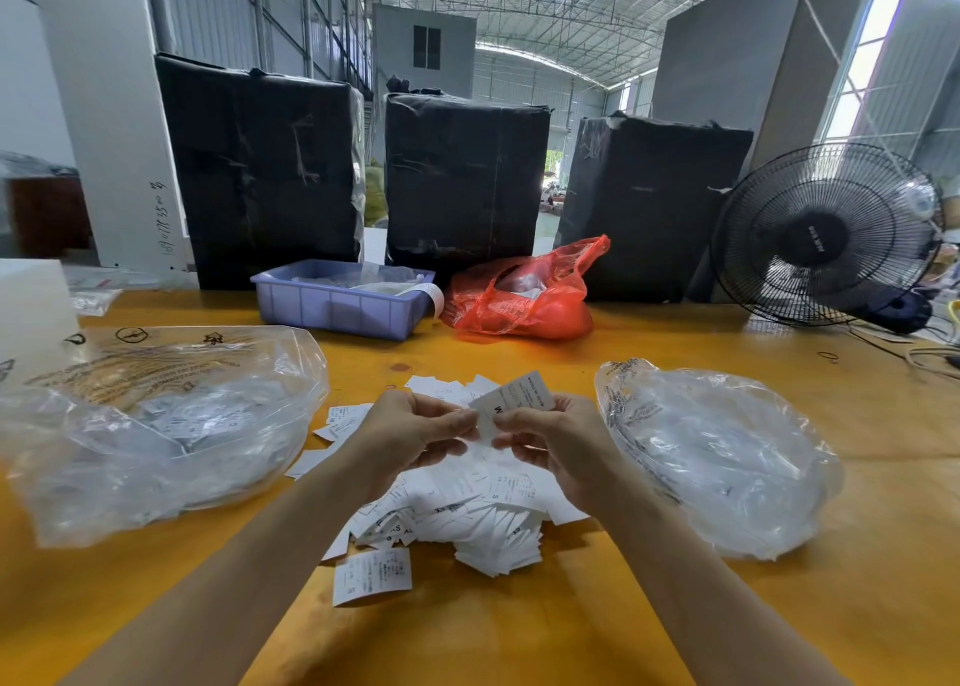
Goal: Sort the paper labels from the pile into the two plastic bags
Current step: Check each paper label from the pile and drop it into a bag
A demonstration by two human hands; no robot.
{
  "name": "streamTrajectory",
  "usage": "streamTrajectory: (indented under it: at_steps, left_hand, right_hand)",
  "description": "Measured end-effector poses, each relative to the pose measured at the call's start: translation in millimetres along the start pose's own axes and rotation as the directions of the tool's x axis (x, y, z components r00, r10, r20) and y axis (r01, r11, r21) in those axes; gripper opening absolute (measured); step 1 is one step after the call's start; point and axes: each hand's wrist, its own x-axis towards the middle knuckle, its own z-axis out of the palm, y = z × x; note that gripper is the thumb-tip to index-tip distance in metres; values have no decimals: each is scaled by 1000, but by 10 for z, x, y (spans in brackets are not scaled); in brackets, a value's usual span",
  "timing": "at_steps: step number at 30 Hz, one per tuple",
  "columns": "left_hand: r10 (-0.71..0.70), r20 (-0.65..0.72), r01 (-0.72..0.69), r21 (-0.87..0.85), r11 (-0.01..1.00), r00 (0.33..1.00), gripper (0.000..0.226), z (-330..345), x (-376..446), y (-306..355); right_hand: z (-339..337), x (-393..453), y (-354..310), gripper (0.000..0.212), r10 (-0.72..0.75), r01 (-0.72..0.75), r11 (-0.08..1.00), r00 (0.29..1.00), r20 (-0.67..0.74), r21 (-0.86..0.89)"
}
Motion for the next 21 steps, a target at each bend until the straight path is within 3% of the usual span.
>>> streamTrajectory:
  at_steps: [5, 8, 12, 15, 21]
  left_hand:
    - [18, -14, -18, 43, 999, 1000, 9, 14, 10, -17]
    - [2, -19, -1, 32, 999, 1000, 14, 51, 12, -39]
    - [-20, -100, 11, -92, 996, 995, 19, 121, 24, -59]
    - [-76, -189, 33, -219, 975, 979, 19, 170, 34, -71]
    - [-106, -270, 20, -305, 952, 957, 13, 239, 46, -133]
  right_hand:
    - [-43, 4, 2, 17, 176, -172, 983, 981, 78, -61]
    - [-34, -15, 16, 21, 207, -188, 972, 968, 144, -138]
    - [0, -6, 21, 49, 26, -21, 995, 999, 41, -97]
    - [15, -6, 18, 49, -151, 144, 963, 988, -14, -228]
    - [127, -38, 42, 52, -186, 201, 930, 980, 77, -307]
